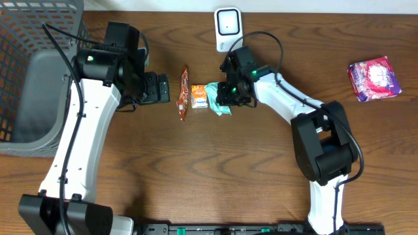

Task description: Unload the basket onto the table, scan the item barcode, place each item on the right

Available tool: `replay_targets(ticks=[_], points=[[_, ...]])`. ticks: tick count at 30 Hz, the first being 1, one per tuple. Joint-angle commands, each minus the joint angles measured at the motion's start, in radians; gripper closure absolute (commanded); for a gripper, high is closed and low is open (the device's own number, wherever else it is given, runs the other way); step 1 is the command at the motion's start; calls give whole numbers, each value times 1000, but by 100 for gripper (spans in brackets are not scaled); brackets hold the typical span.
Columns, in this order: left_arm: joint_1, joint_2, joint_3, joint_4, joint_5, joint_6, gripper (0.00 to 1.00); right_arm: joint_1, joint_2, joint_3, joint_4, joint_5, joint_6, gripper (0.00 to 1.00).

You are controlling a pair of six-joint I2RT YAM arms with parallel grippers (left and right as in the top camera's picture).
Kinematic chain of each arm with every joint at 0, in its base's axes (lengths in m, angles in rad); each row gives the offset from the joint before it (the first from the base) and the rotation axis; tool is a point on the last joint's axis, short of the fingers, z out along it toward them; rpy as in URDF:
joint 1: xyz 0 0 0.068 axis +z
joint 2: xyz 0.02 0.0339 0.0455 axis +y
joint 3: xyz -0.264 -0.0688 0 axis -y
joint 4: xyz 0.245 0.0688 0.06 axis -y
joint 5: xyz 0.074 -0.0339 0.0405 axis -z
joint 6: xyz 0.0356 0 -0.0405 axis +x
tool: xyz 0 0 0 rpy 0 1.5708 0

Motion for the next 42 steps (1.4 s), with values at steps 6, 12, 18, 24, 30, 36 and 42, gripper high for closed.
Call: replay_targets(ticks=[6, 12, 18, 24, 30, 36, 42], points=[[0, 2, -3, -2, -10, -5, 2, -163, 8, 29, -26, -621, 5, 99], [0, 2, -3, -2, -10, -5, 2, -270, 8, 28, -194, -838, 6, 98], [0, 2, -3, -2, -10, -5, 2, -312, 8, 28, -383, -961, 5, 99], [0, 2, -3, -2, -10, -5, 2, -313, 8, 28, -404, -963, -2, 98], [0, 2, -3, -2, -10, -5, 2, -313, 8, 28, -397, -941, -2, 98], [0, 2, -3, -2, -10, -5, 2, -313, 8, 28, -381, -894, -2, 99], [0, 2, -3, -2, -10, -5, 2, -313, 8, 28, -329, -801, -1, 99]])
